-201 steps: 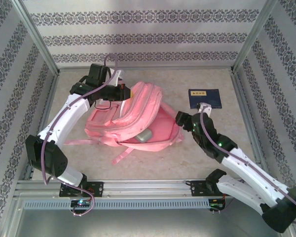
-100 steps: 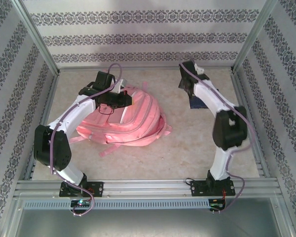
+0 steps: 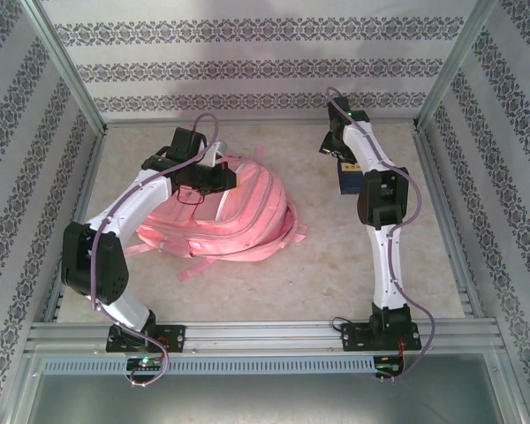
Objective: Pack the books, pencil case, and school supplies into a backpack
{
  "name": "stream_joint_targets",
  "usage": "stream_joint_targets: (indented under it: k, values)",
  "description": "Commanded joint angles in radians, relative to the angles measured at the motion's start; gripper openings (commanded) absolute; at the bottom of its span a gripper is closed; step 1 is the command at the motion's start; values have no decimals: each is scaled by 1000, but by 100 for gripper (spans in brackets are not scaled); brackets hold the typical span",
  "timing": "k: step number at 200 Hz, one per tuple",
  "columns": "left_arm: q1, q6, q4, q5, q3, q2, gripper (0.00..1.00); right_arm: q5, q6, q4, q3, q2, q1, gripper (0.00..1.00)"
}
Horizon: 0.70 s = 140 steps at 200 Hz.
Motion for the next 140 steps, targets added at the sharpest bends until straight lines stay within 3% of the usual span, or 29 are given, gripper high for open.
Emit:
stream_joint_targets:
  k: [1, 44, 87, 140]
  values:
    - [44, -19, 27, -35, 14, 21, 8, -178, 27, 22, -76, -6, -30, 72]
    - [73, -29, 13, -97, 12, 19, 12, -301, 81, 168, -314, -85, -53, 73]
    - [94, -45, 3, -142, 14, 14, 17, -318, 141, 314, -582, -253, -51, 70]
    - [102, -45, 0, -165, 8, 2, 20, -274, 125, 304, -718, -334, -1, 69]
